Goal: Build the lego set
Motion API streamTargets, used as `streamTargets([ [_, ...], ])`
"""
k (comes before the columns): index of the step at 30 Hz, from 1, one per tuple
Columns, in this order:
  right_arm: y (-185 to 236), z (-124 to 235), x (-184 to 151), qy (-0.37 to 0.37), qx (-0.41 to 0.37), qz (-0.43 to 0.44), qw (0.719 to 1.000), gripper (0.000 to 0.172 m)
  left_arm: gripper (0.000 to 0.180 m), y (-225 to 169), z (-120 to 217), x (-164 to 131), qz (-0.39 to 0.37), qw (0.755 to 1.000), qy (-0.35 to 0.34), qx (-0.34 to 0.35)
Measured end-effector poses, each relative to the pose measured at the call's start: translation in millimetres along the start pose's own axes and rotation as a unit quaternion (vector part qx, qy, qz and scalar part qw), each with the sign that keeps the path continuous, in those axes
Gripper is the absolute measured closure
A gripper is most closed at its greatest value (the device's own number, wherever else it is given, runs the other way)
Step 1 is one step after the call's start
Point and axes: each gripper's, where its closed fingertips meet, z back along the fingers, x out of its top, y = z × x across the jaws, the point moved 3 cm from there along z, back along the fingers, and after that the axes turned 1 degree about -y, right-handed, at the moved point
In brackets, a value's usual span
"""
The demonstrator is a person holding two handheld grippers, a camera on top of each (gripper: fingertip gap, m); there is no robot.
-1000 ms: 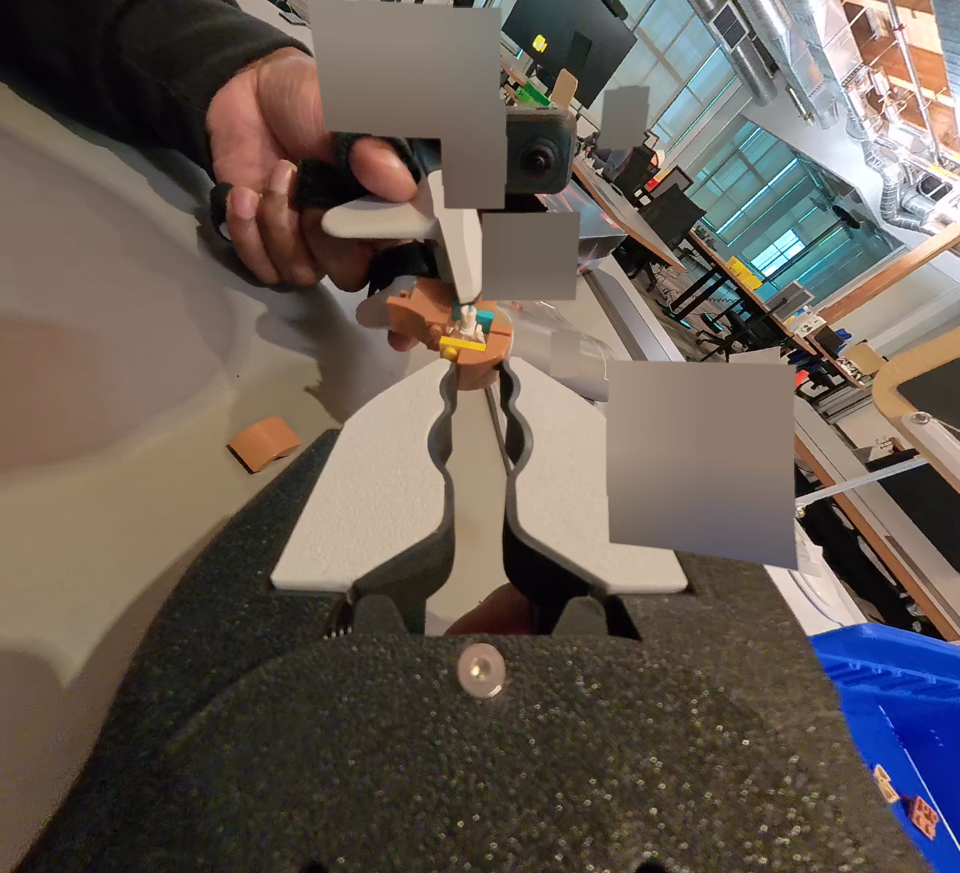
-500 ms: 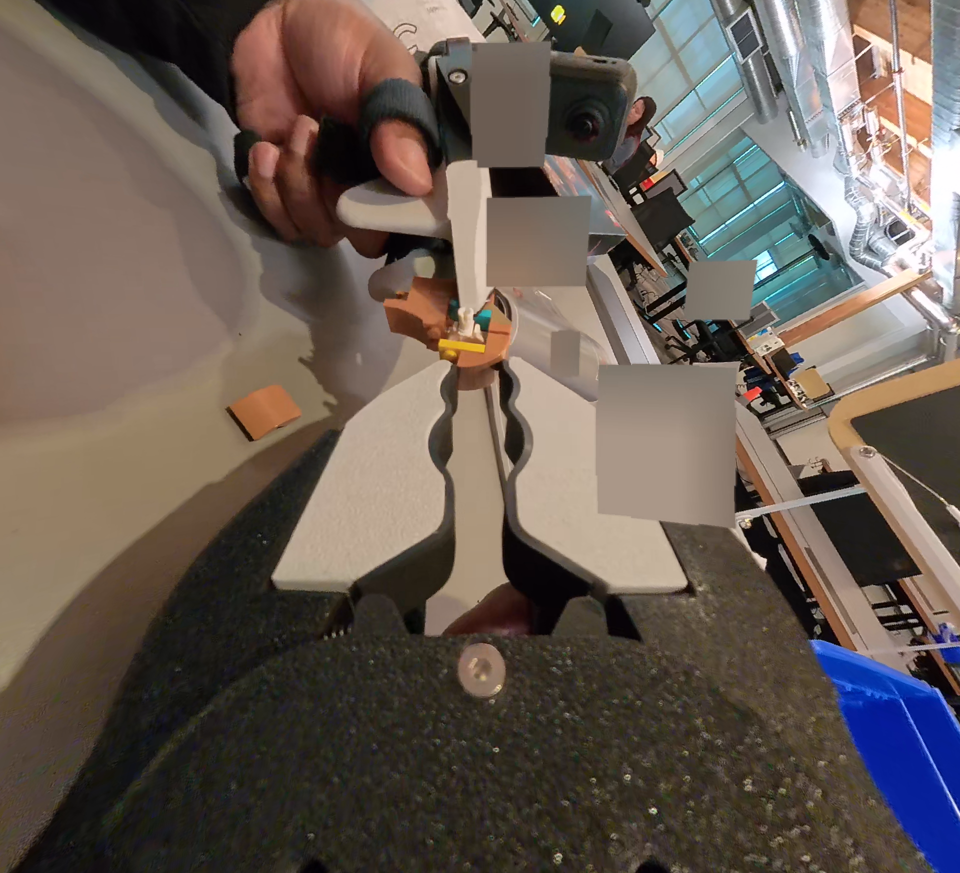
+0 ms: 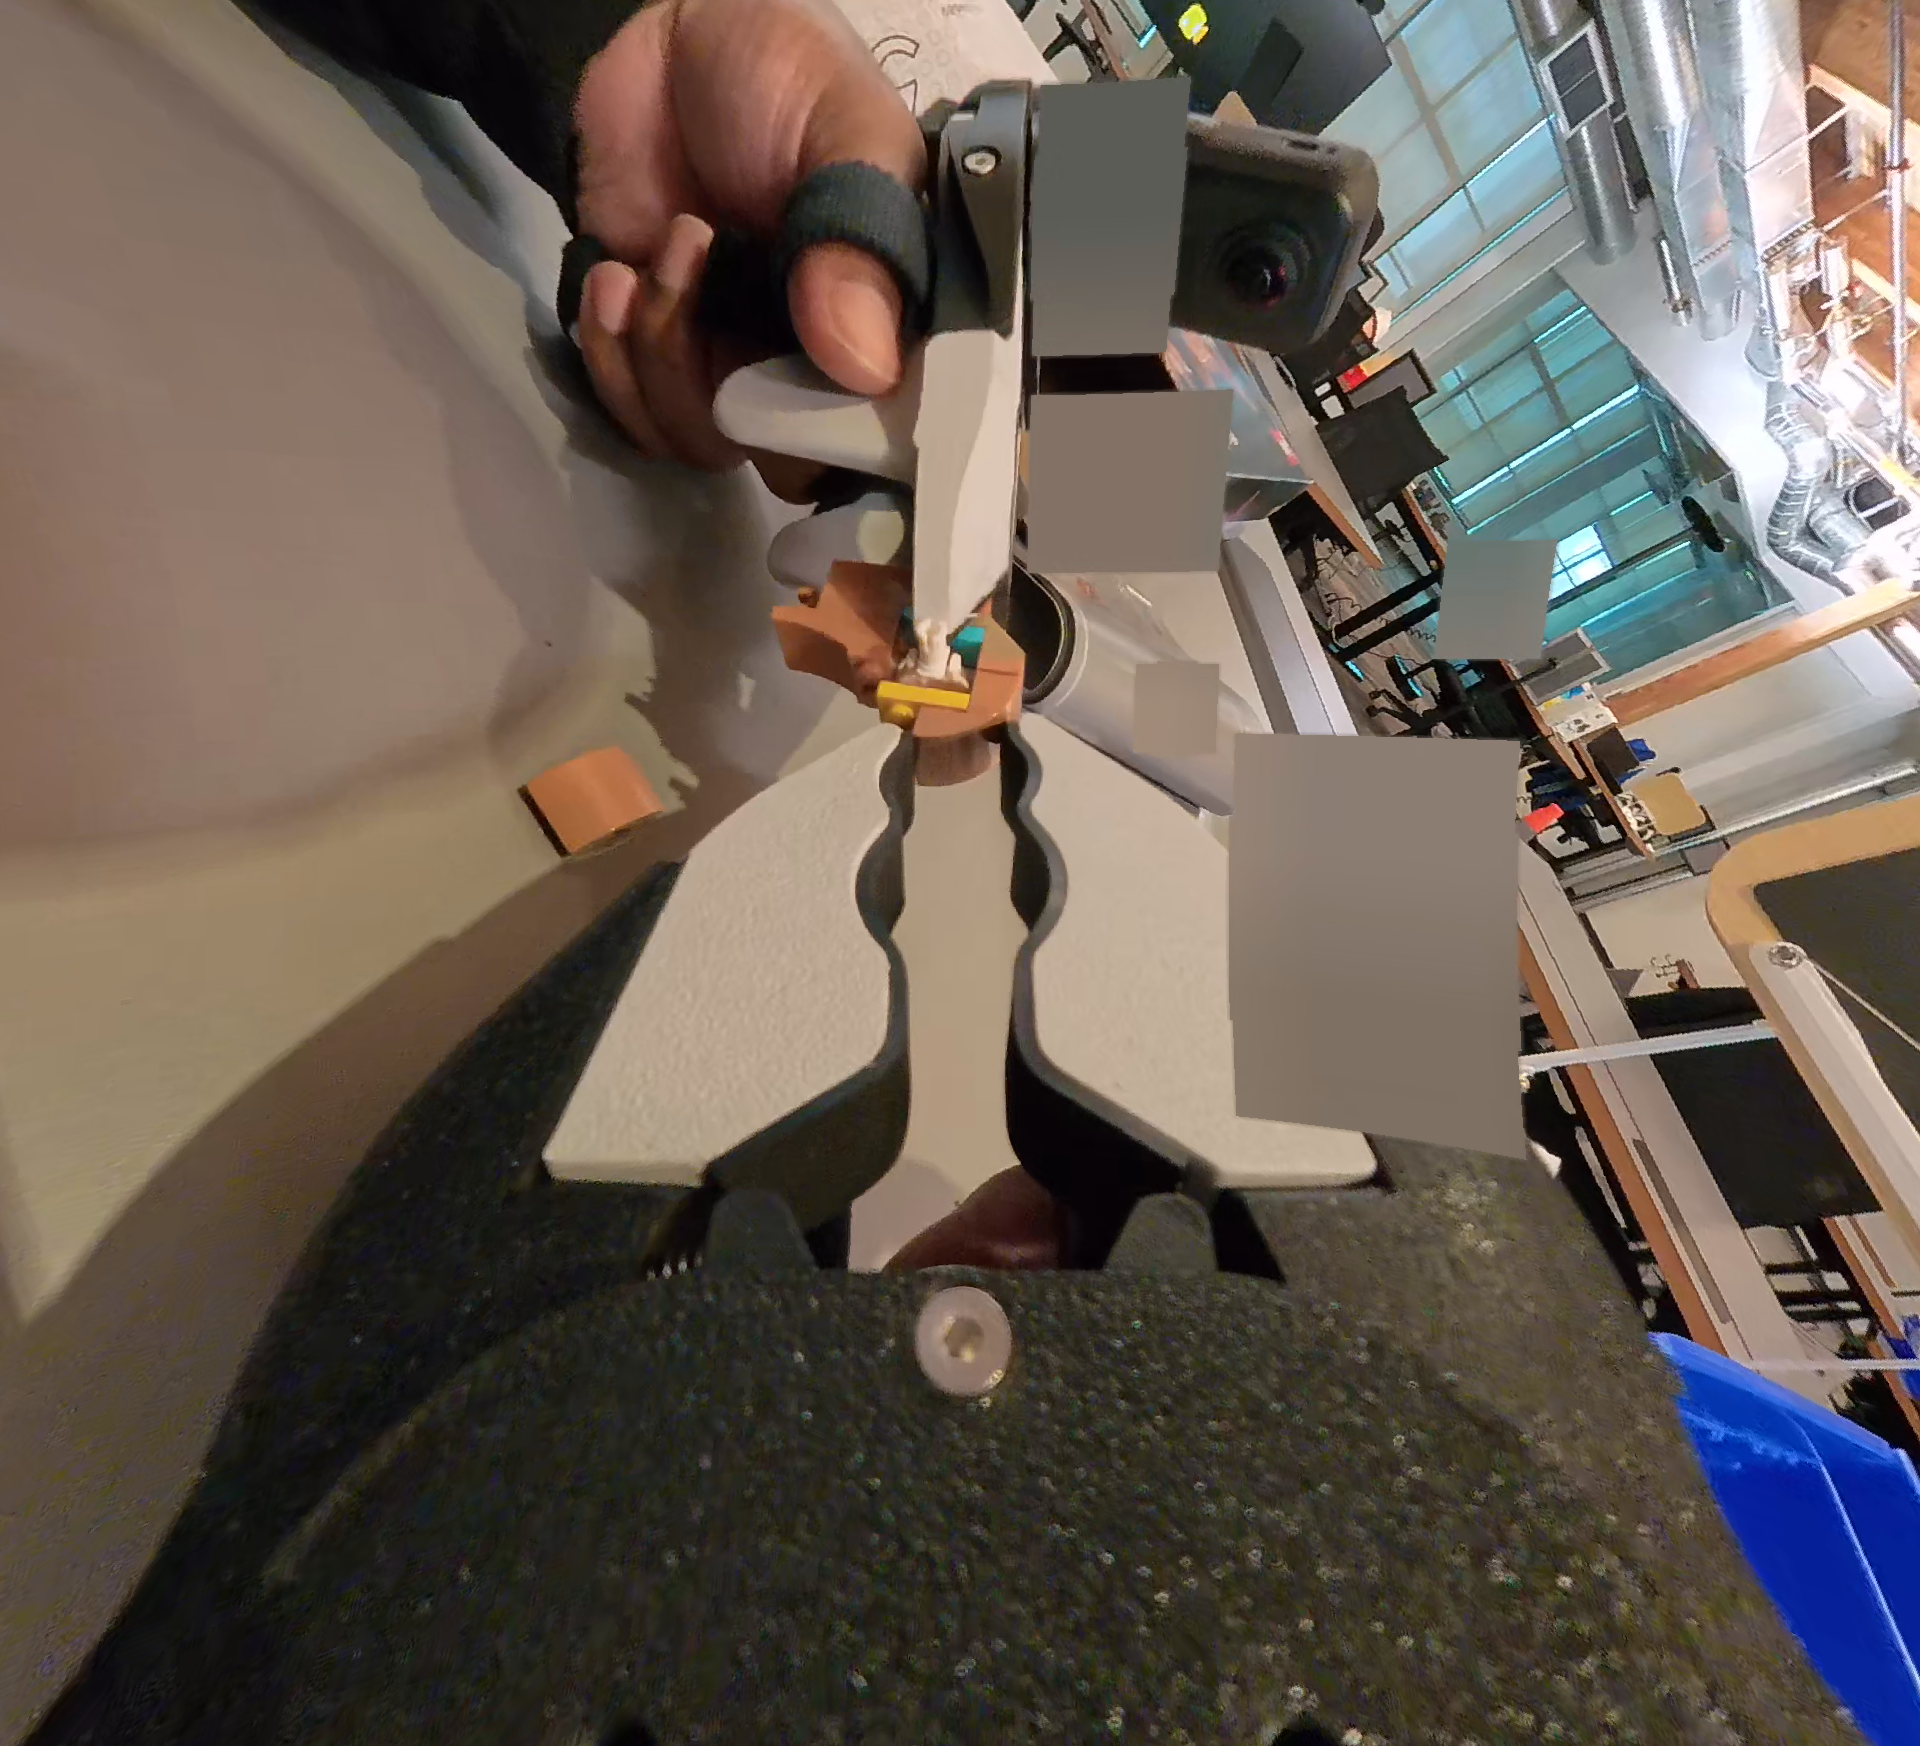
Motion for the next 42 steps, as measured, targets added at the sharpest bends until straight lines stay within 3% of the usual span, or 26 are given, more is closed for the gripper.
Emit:
streamTargets([
  [17,10,7,13,-0.054,0.049,0.007,0.997,0.155,0.164,-13,-1,-10,0.001,0.997,0.043,-0.066],
  [35,19,16,15,-0.073,0.113,-0.017,0.991,0.152,0.164,-18,-8,-22,-0.014,0.993,0.091,-0.079],
  [42,22,19,13,-0.065,0.14,-0.016,0.988,0.131,0.164,-20,-9,-22,-0.013,0.991,0.096,-0.088],
])
